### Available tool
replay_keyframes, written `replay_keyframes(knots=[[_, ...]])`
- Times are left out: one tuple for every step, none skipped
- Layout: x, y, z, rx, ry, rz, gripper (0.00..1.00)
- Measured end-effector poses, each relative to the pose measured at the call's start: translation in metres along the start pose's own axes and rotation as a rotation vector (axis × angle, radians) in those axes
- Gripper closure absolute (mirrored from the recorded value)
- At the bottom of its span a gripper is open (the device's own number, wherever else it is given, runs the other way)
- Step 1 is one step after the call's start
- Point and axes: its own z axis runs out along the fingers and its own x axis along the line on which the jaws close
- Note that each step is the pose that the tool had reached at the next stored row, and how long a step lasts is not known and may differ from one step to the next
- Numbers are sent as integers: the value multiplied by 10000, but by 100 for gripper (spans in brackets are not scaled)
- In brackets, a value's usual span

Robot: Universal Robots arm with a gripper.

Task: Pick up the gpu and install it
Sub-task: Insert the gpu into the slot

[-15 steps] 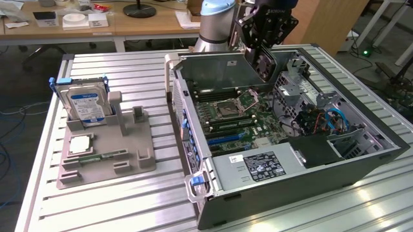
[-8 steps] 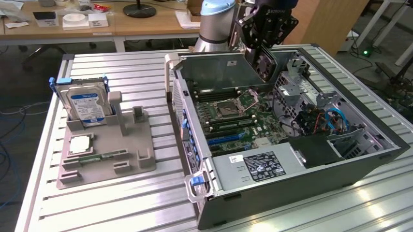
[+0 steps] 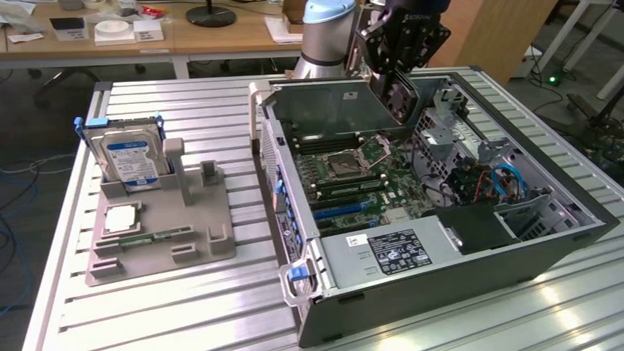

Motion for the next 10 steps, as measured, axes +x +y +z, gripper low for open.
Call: replay_keyframes(knots=[[0,-1,0,-1,1,-49,73],[1,-4,0,-1,4,-104,73],[1,-6,-1,0,6,-163,73],[1,-7,0,-1,8,-225,73],[1,-8,0,-2,10,-287,73],[1,-9,0,-2,13,-355,73],[1,-10,-1,-2,15,-427,73],[1,-10,-1,-2,19,-512,73],[1,-10,-1,-3,21,-591,73],[1,-10,-1,-3,24,-670,73]])
